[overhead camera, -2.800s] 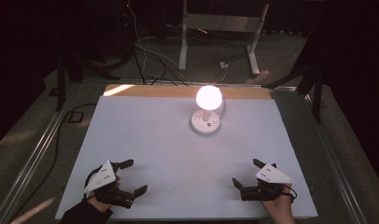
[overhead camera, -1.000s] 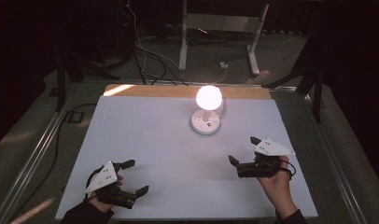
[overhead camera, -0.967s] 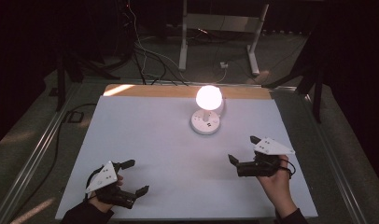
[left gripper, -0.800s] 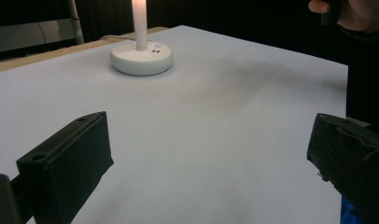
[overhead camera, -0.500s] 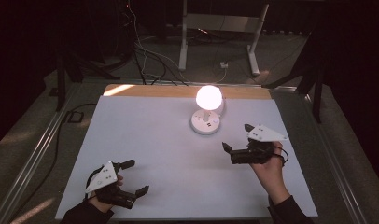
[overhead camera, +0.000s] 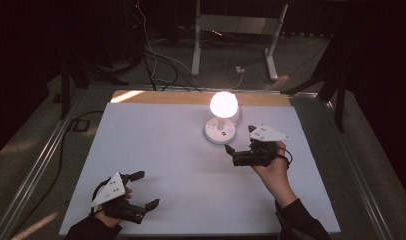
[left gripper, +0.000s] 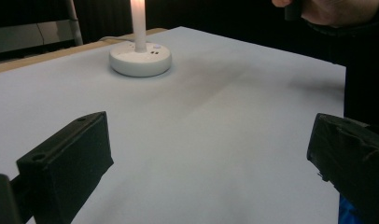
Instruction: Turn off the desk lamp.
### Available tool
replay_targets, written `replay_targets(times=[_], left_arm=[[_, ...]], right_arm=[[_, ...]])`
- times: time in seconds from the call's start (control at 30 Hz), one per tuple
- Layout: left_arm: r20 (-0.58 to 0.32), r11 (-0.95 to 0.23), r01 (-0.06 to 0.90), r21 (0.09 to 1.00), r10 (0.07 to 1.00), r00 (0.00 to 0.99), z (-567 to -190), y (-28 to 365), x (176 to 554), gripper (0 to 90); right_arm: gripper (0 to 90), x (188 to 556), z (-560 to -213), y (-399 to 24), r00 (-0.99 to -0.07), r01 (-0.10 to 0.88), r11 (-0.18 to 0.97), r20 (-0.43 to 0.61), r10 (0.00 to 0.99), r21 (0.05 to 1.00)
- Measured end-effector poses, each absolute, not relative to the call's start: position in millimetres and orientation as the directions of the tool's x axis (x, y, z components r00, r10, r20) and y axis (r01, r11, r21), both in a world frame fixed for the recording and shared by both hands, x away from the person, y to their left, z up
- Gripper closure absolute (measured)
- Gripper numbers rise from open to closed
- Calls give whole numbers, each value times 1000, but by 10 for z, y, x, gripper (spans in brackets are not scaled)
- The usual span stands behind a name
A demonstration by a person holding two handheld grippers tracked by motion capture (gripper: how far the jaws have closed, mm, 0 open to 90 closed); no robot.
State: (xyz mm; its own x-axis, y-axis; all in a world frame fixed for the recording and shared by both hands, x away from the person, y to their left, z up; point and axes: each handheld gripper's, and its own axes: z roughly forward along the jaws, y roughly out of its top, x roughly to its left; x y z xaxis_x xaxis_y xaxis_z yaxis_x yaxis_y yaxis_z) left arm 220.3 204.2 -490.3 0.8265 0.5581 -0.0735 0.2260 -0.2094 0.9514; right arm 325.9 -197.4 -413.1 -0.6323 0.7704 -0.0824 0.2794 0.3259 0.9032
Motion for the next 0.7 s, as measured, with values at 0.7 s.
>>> replay_targets(times=[0.7], left_arm=[[-71,-216,226,950,554,829,-4903,2033,2201,5]], right_arm=[[0,3638,-4433,-1665,-658,344,358,-49,752,868]])
